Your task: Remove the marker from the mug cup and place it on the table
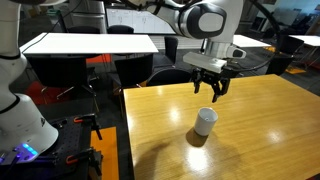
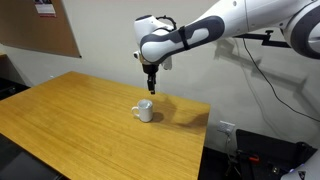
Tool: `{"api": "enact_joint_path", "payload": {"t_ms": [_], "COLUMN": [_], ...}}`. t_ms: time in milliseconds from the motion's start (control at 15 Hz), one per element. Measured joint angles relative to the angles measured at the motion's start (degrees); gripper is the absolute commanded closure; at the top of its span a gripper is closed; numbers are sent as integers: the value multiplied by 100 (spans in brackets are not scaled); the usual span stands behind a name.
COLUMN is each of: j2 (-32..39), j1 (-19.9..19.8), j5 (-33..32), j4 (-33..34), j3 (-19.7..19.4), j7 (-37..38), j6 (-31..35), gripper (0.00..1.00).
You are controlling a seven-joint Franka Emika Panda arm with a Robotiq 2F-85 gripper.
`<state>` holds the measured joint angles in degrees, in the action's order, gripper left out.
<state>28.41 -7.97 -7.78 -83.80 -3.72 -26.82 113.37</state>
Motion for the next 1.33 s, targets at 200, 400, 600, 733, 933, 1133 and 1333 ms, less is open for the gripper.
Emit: {"api": "enact_joint_path", "payload": {"t_ms": [200,400,600,733,933,1133,1333], "j2": [163,305,432,493,560,610,641], "j1": [-4,-10,-35,-69,-141,-201,-226], "j5": [0,-10,-16,-5,26,157,225], "j4": [51,111,205,271,361,382,387], "j3": [19,19,22,42,125,204,255], "j7": [-1,-6,-203,-333,-353,-353,-353], "j6": [0,0,8,33,122,399,603], "gripper": [15,15,17,17,16,9,4]}}
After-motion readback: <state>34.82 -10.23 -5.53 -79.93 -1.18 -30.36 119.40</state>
